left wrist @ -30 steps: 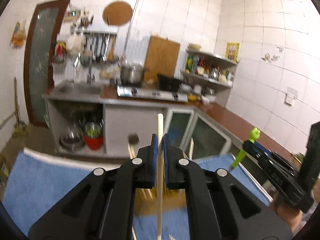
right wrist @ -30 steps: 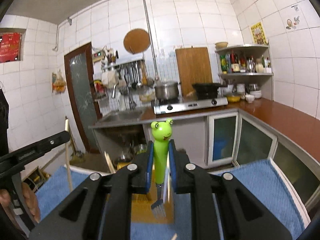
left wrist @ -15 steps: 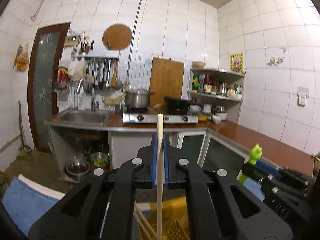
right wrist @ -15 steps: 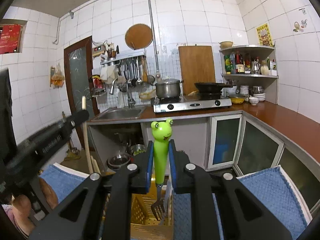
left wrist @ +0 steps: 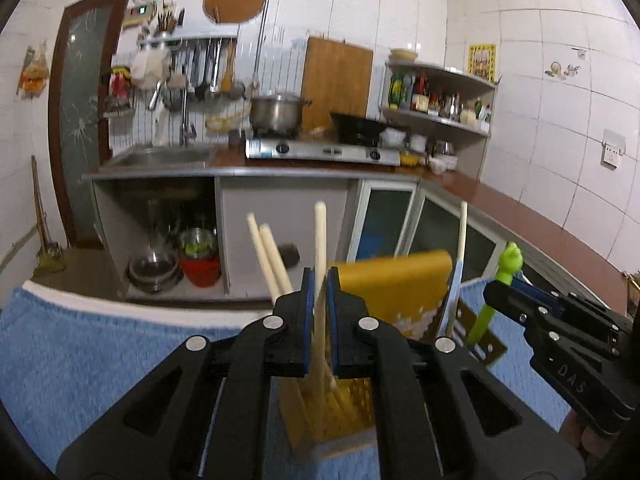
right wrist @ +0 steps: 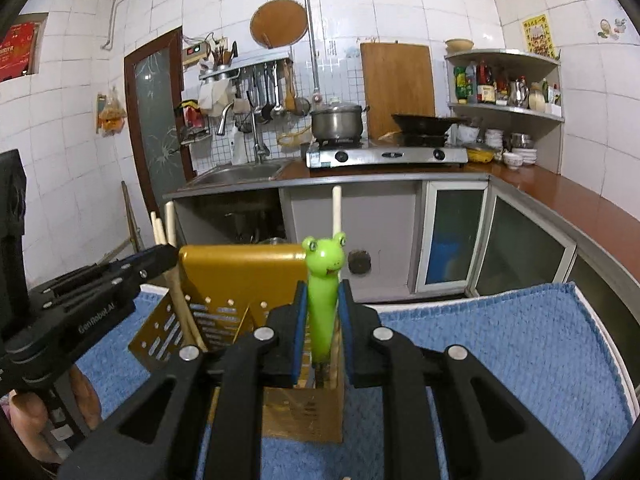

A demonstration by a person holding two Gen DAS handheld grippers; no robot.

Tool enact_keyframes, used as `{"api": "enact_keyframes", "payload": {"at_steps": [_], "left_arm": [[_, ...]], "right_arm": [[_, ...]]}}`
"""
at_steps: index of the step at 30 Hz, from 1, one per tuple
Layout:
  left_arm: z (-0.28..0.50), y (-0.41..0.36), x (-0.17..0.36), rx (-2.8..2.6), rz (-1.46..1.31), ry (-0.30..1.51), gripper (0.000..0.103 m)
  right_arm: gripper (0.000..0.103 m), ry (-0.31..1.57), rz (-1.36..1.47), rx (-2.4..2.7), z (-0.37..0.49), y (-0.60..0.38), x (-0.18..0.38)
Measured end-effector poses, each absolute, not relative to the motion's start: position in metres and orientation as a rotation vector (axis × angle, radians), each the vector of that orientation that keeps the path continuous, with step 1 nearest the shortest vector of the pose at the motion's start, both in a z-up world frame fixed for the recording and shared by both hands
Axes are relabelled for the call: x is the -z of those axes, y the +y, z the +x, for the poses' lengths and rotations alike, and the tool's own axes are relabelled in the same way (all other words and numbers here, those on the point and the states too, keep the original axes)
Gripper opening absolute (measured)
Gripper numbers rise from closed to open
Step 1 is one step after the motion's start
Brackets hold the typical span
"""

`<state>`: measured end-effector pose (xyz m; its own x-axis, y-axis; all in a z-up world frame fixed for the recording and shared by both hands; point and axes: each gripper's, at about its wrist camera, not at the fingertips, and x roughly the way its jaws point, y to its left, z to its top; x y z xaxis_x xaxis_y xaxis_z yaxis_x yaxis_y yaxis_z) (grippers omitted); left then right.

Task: Organize utensils
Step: 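Lift both held utensils upright and lower them into the yellow holder, then open both grippers to release the utensils and pull back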

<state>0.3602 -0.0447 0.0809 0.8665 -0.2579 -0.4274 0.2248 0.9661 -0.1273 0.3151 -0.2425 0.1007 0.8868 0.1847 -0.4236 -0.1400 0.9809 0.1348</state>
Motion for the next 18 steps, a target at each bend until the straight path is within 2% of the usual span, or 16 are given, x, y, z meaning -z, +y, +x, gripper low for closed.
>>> {"api": "enact_keyframes", "payload": {"at_steps": [1, 2, 3, 4, 5, 6, 9, 11, 13, 15, 18], "left_arm": [[0.358, -0.042, -0.081, 0.254, -0.081, 0.465, 0.018], [0.352, -0.04, -0.084, 0.254, -0.088, 0.467, 0.025], [0.344, -0.035, -0.09, 0.249, -0.094, 0.461, 0.043], [0.336, -0.033, -0.094, 0.239, -0.096, 0.451, 0.061], [0.326, -0.028, -0.099, 0.218, -0.1, 0.438, 0.067], [0.318, -0.024, -0.103, 0.201, -0.099, 0.438, 0.074], [0.302, -0.012, -0.106, 0.202, -0.109, 0.518, 0.079], [0.292, -0.002, -0.104, 0.188, -0.123, 0.559, 0.083], [0.28, 0.008, -0.101, 0.15, -0.123, 0.57, 0.093], [0.268, 0.018, -0.094, 0.109, -0.119, 0.587, 0.097], [0.258, 0.025, -0.08, 0.077, -0.113, 0.634, 0.098]], "right_arm": [[0.017, 0.457, 0.102, -0.174, 0.314, -0.243, -0.102], [0.021, 0.458, 0.099, -0.176, 0.31, -0.243, -0.105], [0.032, 0.454, 0.097, -0.173, 0.305, -0.244, -0.108], [0.037, 0.448, 0.097, -0.166, 0.298, -0.245, -0.112], [0.043, 0.449, 0.098, -0.164, 0.293, -0.246, -0.114], [0.043, 0.456, 0.099, -0.164, 0.288, -0.247, -0.117], [0.044, 0.491, 0.1, -0.148, 0.271, -0.251, -0.119], [0.049, 0.514, 0.09, -0.132, 0.258, -0.254, -0.118], [0.056, 0.529, 0.087, -0.11, 0.243, -0.258, -0.112], [0.057, 0.556, 0.09, -0.097, 0.235, -0.261, -0.103], [0.059, 0.594, 0.099, -0.077, 0.225, -0.264, -0.086]]}}
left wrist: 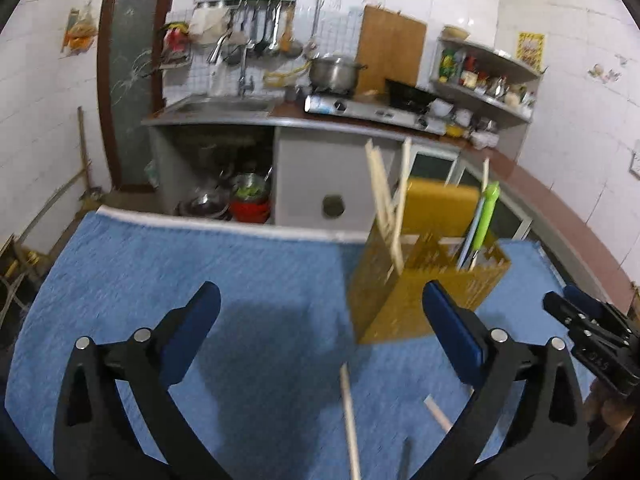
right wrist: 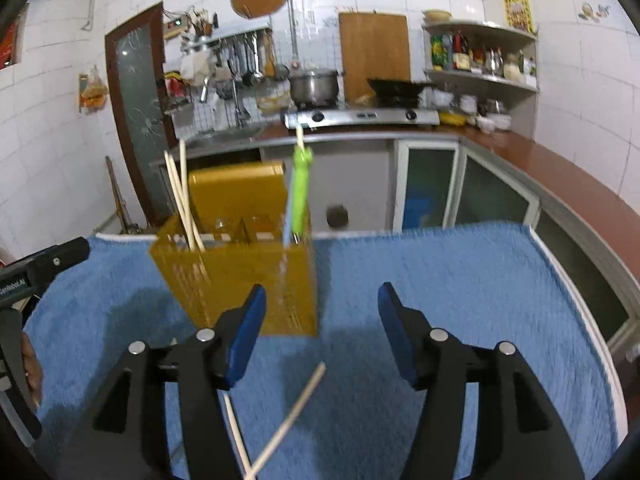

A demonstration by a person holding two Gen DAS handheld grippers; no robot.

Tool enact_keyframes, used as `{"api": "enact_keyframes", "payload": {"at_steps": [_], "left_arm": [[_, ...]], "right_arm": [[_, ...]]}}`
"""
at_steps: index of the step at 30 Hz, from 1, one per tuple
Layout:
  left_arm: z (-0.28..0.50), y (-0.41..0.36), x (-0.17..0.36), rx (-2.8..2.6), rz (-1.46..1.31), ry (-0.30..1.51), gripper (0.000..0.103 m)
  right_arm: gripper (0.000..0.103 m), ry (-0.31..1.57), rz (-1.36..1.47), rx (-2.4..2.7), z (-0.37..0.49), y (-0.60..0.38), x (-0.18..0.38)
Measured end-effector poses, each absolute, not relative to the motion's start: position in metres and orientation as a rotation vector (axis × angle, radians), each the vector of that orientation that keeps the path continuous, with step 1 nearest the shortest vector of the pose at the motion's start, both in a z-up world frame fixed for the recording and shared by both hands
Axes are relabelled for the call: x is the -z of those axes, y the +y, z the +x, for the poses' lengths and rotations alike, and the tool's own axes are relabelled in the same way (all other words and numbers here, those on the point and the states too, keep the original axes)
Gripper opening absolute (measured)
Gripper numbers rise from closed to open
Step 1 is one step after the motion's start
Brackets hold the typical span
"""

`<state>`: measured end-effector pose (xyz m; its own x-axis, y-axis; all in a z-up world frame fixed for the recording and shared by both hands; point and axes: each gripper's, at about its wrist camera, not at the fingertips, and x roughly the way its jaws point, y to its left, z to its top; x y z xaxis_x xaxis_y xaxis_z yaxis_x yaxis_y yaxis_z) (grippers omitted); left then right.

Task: Organize utensils
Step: 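Open both grippers to release the utensils and pull back, then lower the left gripper onto a chopstick while the right gripper grasps another chopstick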

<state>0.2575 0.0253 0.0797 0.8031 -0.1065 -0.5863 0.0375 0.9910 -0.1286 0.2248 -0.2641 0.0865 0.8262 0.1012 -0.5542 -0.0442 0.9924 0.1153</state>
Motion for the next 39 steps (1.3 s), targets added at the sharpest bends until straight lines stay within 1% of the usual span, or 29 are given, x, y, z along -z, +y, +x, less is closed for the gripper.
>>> {"api": "enact_keyframes", "payload": {"at_steps": [5, 13, 17, 21, 23, 25, 26, 28, 29, 30, 31, 32, 33, 34, 35, 36, 37, 39], "left_arm": [[0.254, 0.027, -0.048, 0.081, -0.13, 0.737, 0.098], [0.26, 0.006, 0.005, 0.051, -0.02, 0.873, 0.098], [0.264, -0.001, 0.022, 0.053, 0.007, 0.915, 0.098], [0.265, -0.004, 0.028, 0.046, 0.004, 0.912, 0.097], [0.267, -0.004, 0.032, 0.061, -0.008, 0.931, 0.092], [0.269, -0.005, 0.033, 0.068, -0.017, 0.943, 0.076], [0.27, -0.006, 0.034, 0.074, -0.018, 0.948, 0.073], [0.27, -0.007, 0.034, 0.086, -0.018, 0.953, 0.064], [0.27, -0.008, 0.035, 0.092, -0.018, 0.956, 0.062], [0.271, -0.009, 0.036, 0.096, -0.016, 0.963, 0.056], [0.272, -0.009, 0.037, 0.098, -0.016, 0.97, 0.05], [0.272, -0.01, 0.038, 0.099, -0.017, 0.977, 0.048], [0.273, -0.011, 0.039, 0.099, -0.015, 0.979, 0.044], [0.274, -0.012, 0.039, 0.096, -0.012, 0.982, 0.043], [0.274, -0.012, 0.04, 0.095, -0.007, 0.983, 0.041], [0.273, -0.013, 0.04, 0.096, -0.004, 0.985, 0.037], [0.274, -0.012, 0.039, 0.096, -0.006, 0.988, 0.035], [0.273, -0.012, 0.037, 0.099, -0.02, 0.989, 0.032]], "right_arm": [[0.06, 0.656, 0.101, -0.047, 0.221, -0.265, -0.054], [0.06, 0.756, 0.103, -0.041, 0.229, -0.259, -0.004], [0.06, 0.782, 0.107, -0.037, 0.234, -0.256, 0.008], [0.06, 0.806, 0.099, -0.037, 0.242, -0.253, 0.012], [0.06, 0.824, 0.093, -0.039, 0.245, -0.251, 0.014], [0.059, 0.847, 0.082, -0.045, 0.249, -0.248, 0.017], [0.058, 0.854, 0.075, -0.046, 0.249, -0.247, 0.017], [0.041, 0.876, 0.06, -0.046, 0.25, -0.245, 0.019], [0.039, 0.887, 0.062, -0.059, 0.25, -0.246, 0.021], [0.037, 0.887, 0.062, -0.065, 0.25, -0.245, 0.021], [0.033, 0.887, 0.059, -0.069, 0.249, -0.245, 0.021], [0.029, 0.889, 0.06, -0.079, 0.248, -0.245, 0.021], [0.019, 0.892, 0.06, -0.089, 0.247, -0.245, 0.02], [0.013, 0.896, 0.061, -0.106, 0.248, -0.245, 0.02], [0.012, 0.903, 0.052, -0.116, 0.248, -0.245, 0.019], [0.011, 0.905, 0.039, -0.12, 0.248, -0.243, 0.018], [0.009, 0.907, 0.028, -0.126, 0.248, -0.243, 0.018], [0.008, 0.917, 0.016, -0.139, 0.249, -0.244, 0.016]]}}
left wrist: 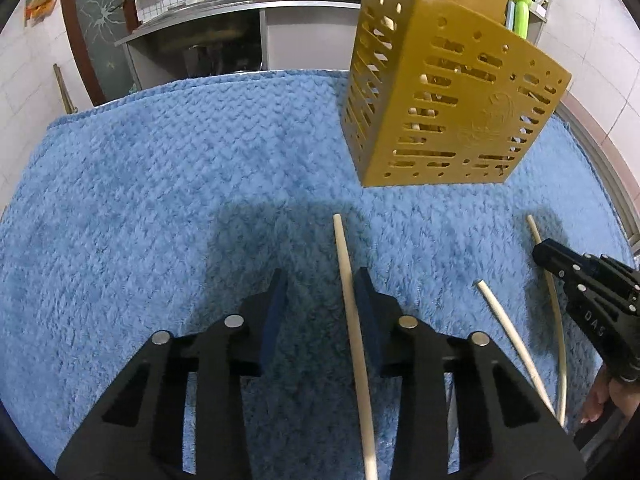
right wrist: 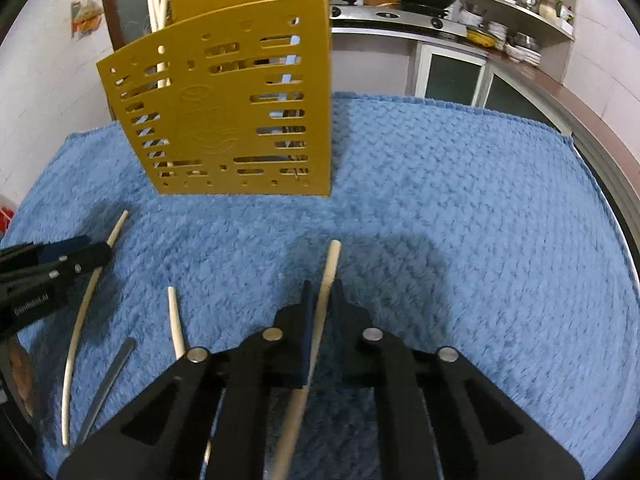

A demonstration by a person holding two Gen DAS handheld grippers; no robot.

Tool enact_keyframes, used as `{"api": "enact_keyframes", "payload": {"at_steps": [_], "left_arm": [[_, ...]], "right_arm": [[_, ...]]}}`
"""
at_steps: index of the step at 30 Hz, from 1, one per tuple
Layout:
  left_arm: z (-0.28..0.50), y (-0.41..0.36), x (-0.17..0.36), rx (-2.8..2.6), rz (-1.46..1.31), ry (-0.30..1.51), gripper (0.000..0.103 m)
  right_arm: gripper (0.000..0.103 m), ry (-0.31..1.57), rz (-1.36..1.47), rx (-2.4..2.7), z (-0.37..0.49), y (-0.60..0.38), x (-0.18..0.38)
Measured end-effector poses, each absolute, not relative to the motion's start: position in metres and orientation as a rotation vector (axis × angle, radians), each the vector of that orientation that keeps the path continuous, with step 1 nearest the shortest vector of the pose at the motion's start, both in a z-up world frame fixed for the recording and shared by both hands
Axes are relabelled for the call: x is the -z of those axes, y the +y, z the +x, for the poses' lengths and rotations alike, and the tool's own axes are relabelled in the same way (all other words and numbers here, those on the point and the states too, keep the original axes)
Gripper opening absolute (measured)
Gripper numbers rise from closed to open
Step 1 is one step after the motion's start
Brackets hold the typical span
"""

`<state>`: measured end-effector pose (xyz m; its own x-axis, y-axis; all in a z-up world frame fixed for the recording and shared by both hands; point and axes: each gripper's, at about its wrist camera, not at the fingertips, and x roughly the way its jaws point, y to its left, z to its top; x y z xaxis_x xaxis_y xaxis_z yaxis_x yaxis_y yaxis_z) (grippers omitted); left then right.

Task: Organize utensils
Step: 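Lower the left gripper onto a chopstick while the right gripper grasps another chopstick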

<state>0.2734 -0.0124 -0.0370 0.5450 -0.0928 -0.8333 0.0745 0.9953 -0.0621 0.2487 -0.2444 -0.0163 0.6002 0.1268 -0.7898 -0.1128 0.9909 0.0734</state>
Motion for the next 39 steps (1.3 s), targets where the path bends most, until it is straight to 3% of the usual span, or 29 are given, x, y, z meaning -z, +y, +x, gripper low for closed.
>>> {"api": "enact_keyframes", "payload": {"at_steps": [14, 17, 19, 27, 39], "left_arm": [[0.284, -0.024, 0.042, 0.103, 0.07, 0.994, 0.03], [0.284, -0.02, 0.041, 0.111, 0.05, 0.994, 0.024], [0.285, -0.013, 0.039, 0.118, 0.02, 0.995, 0.014], [0.279, -0.002, 0.028, 0.149, -0.035, 0.995, 0.0], [0.285, -0.016, 0.034, 0.171, 0.001, 1.051, 0.0]], "right_arm": [[0.009, 0.992, 0.06, -0.154, 0.27, -0.25, 0.015], [0.009, 1.003, 0.057, -0.15, 0.275, -0.249, 0.014], [0.009, 1.0, 0.049, -0.146, 0.274, -0.248, 0.013], [0.008, 0.998, 0.05, -0.147, 0.267, -0.248, 0.013], [0.009, 1.006, 0.067, -0.157, 0.273, -0.252, 0.015]]}}
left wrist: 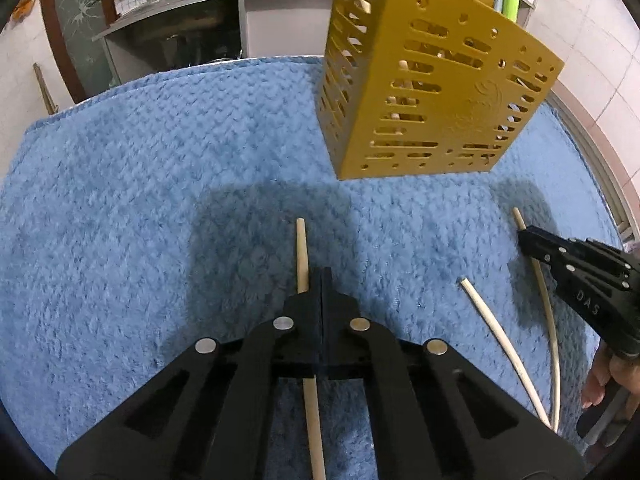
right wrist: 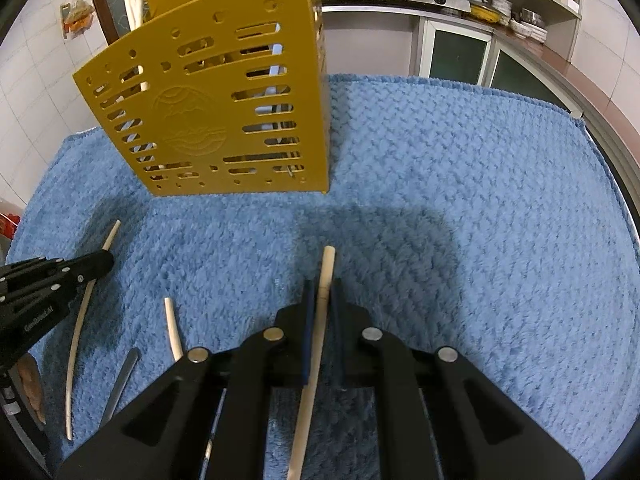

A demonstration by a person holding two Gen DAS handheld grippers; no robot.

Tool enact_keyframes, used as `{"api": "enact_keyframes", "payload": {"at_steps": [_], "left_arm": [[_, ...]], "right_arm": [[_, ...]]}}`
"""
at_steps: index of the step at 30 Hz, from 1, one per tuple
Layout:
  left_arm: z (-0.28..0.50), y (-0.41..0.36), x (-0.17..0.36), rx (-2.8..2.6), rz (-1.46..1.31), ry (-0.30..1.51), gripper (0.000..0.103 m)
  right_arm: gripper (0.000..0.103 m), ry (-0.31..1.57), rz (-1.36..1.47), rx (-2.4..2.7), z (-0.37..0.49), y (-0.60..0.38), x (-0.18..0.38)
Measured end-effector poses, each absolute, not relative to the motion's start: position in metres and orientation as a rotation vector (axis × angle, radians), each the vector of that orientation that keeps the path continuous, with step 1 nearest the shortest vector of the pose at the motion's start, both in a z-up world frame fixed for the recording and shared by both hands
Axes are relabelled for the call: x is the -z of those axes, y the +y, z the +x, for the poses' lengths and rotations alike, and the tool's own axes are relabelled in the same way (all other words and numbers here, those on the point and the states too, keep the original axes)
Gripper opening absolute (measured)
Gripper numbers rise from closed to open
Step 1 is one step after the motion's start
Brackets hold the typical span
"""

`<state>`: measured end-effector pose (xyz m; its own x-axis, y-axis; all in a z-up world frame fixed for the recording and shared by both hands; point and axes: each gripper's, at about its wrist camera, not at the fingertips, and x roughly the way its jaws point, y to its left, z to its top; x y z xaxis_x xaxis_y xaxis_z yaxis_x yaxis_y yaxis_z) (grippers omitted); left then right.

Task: Organize utensils
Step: 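Lower the left gripper onto a chopstick while the right gripper grasps another chopstick, then lift both chopsticks upright and lower them into the yellow holder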

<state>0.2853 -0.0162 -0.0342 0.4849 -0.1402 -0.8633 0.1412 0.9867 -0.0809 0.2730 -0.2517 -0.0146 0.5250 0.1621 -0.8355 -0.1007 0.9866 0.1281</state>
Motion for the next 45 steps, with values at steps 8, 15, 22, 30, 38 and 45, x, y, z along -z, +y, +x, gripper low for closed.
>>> {"api": "enact_keyframes", "payload": {"at_steps": [8, 15, 22, 30, 38, 45], "left_arm": [[0.287, -0.012, 0.024, 0.151, 0.011, 1.042, 0.01], [0.291, -0.016, 0.036, 0.139, 0.036, 1.053, 0.011], [0.3, -0.027, 0.037, 0.135, 0.04, 1.059, 0.008], [0.288, -0.006, 0.018, 0.168, -0.046, 0.977, 0.004], [0.265, -0.006, -0.023, 0.203, -0.069, 0.8, 0.004], [0.245, -0.017, -0.065, 0.249, -0.064, 0.64, 0.004]], "right_arm": [[0.009, 1.004, 0.071, -0.154, 0.273, -0.253, 0.015], [0.009, 0.996, 0.093, -0.155, 0.273, -0.256, 0.016], [0.008, 0.984, 0.081, -0.128, 0.277, -0.25, 0.017], [0.006, 0.945, 0.109, -0.131, 0.268, -0.258, 0.011], [0.006, 0.811, 0.186, -0.165, 0.245, -0.273, -0.017], [0.006, 0.615, 0.208, -0.206, 0.218, -0.28, -0.063]]}}
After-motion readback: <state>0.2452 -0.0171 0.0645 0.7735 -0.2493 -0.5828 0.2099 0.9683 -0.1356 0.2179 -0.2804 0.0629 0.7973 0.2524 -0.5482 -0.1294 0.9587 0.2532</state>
